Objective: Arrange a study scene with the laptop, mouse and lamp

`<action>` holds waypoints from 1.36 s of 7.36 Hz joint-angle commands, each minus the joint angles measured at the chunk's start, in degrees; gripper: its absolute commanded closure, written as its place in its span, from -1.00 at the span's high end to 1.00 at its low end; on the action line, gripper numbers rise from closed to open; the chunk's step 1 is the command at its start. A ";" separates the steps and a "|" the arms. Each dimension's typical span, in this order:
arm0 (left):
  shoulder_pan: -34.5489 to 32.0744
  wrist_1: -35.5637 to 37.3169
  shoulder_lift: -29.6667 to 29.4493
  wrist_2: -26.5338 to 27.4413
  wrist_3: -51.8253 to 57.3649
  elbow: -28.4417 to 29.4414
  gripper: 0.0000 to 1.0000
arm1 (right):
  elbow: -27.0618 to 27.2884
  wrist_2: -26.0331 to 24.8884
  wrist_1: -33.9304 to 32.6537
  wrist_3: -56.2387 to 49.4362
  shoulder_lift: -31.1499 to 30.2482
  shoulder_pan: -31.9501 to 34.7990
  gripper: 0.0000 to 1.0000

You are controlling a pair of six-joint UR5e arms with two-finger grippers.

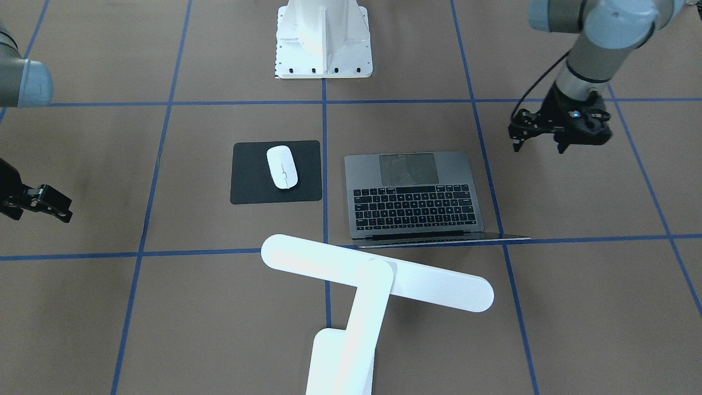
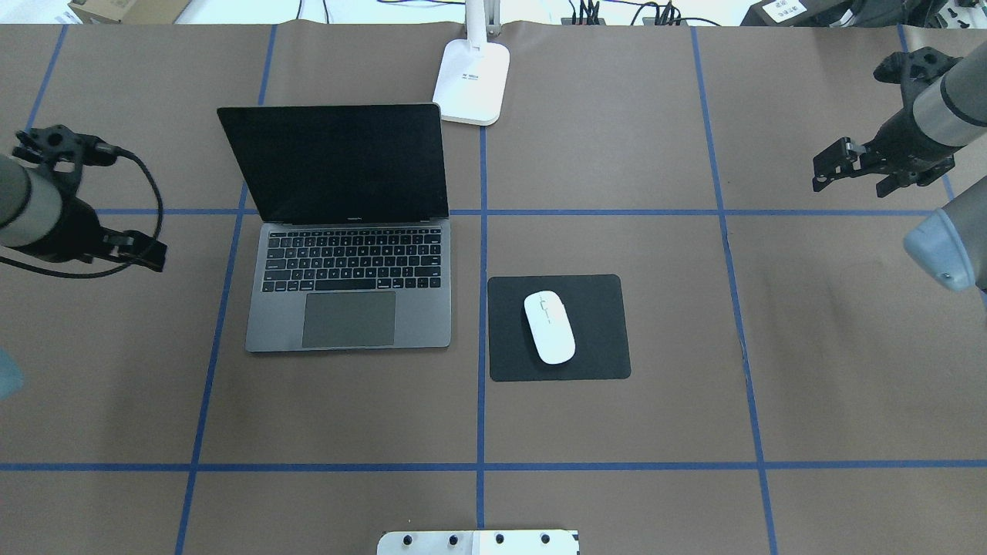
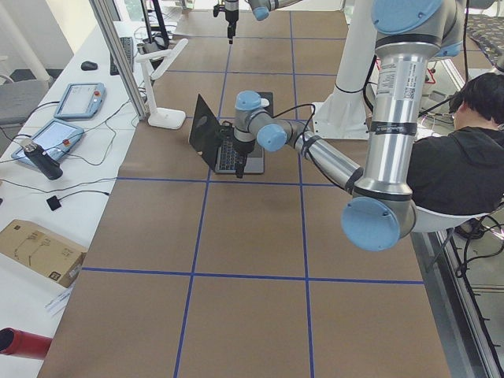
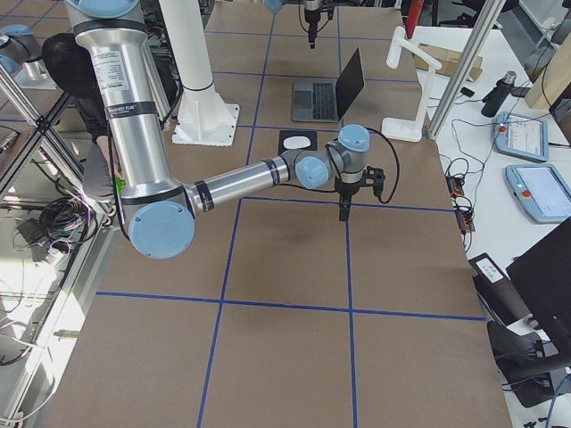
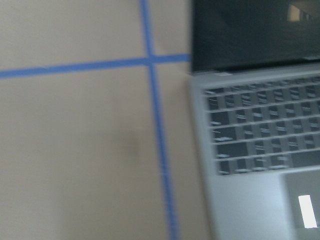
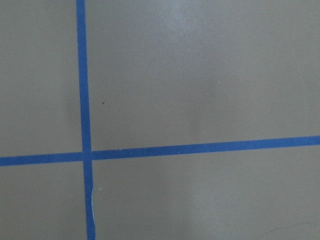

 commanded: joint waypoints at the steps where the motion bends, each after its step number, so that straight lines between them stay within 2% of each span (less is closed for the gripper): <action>1: -19.20 -0.20 2.46 -11.12 23.22 11.63 0.99 | -0.22 0.25 1.06 -8.66 -3.98 4.53 1.00; 2: -26.86 -0.11 1.68 -14.21 36.04 19.10 0.99 | -0.49 1.99 1.06 -13.31 -6.27 7.78 1.00; 3: -32.07 -0.11 1.50 -14.33 43.65 22.48 0.99 | -1.19 6.79 0.97 -17.62 -7.94 12.16 1.00; 4: -34.56 -0.02 2.02 -14.25 47.12 23.04 0.99 | -2.67 10.50 1.14 -22.54 -10.22 16.73 1.00; 6: -35.46 -0.37 2.55 -13.81 46.81 23.91 0.99 | -2.60 10.54 1.23 -30.38 -14.97 21.68 1.00; 9: -35.46 -0.03 2.46 -13.37 46.28 23.57 0.99 | -2.69 10.09 0.44 -30.41 -19.11 22.75 1.00; 10: -35.46 0.50 2.46 -12.67 44.89 23.57 0.99 | -2.60 9.92 -3.21 -30.41 -18.69 23.45 1.00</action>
